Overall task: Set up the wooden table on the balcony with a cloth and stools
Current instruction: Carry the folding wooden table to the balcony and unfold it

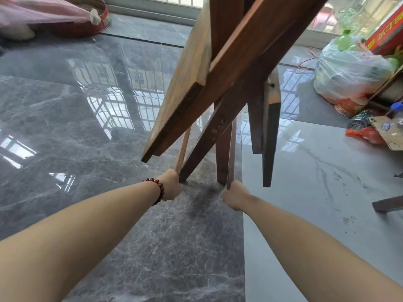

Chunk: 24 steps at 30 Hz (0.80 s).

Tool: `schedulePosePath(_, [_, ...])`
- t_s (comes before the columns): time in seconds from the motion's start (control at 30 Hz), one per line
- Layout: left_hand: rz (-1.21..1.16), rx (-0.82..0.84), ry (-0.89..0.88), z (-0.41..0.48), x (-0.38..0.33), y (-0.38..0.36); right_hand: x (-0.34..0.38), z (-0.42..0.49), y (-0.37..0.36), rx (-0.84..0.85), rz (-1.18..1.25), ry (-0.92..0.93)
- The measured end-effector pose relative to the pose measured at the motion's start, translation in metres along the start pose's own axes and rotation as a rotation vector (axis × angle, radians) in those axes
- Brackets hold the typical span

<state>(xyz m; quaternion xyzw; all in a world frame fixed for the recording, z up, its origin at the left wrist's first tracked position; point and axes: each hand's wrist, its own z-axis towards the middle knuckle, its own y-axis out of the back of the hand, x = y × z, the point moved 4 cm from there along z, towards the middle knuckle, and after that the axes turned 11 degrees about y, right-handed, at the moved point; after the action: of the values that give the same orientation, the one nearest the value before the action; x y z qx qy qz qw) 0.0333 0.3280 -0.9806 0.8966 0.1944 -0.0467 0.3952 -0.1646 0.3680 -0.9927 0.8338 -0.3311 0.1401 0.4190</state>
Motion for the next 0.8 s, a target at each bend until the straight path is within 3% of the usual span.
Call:
schedulePosePath(0.2, [-0.265,0.114,0.076,0.004,0.003,-0.001,0.007,0.000,0.007,0.072,0.268,-0.060])
schedulePosePath(0.57, [-0.693,0.187,0.278,0.001,-0.010,0.002,0.009,0.008,-0.003,-0.034,0.690,-0.208])
schedulePosePath(0.8, [-0.653,0.130,0.254,0.011,-0.007,-0.002,0.004,0.013,-0.009,-0.085,0.673,-0.212])
